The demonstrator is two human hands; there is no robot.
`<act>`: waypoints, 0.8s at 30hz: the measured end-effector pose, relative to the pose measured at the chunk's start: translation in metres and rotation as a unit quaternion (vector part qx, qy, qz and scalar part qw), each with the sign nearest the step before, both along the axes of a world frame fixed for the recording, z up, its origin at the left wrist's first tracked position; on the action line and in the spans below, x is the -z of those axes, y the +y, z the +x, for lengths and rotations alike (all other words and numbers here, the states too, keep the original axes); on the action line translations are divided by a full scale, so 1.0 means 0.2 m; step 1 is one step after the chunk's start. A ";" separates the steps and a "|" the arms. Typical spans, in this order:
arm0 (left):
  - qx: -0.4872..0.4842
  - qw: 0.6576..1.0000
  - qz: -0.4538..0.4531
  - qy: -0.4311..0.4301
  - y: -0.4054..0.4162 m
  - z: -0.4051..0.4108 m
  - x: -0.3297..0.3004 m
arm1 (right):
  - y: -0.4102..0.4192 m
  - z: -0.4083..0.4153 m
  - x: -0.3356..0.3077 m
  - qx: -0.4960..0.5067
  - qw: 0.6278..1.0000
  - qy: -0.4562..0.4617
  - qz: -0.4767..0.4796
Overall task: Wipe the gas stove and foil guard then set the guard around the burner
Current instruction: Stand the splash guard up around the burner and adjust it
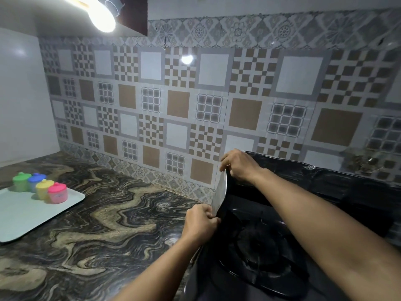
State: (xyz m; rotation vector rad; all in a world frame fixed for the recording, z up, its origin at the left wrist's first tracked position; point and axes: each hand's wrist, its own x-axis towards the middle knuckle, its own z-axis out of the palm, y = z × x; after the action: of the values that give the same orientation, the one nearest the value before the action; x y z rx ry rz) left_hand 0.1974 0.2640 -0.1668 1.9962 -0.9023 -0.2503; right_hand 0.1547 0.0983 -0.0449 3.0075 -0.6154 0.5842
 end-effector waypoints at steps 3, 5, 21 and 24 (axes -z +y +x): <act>-0.024 1.000 0.020 0.001 -0.01 0.01 0.00 | 0.00 -0.01 0.03 -0.005 1.000 0.021 -0.006; -0.038 0.999 0.038 0.003 -0.01 0.00 0.00 | 0.01 -0.01 0.04 -0.012 1.000 0.022 -0.012; -0.040 0.997 0.044 0.053 -0.01 0.02 -0.02 | 0.01 0.04 0.05 -0.020 1.000 0.020 0.003; -0.026 0.996 0.073 0.046 0.00 0.04 -0.01 | 0.00 0.04 0.05 -0.022 1.000 0.021 0.007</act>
State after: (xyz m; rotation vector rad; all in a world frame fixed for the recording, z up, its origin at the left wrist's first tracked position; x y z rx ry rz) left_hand 0.2045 0.2632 -0.1651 2.1209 -0.7909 -0.3846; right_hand 0.1617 0.0976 -0.0556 3.0438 -0.5559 0.5207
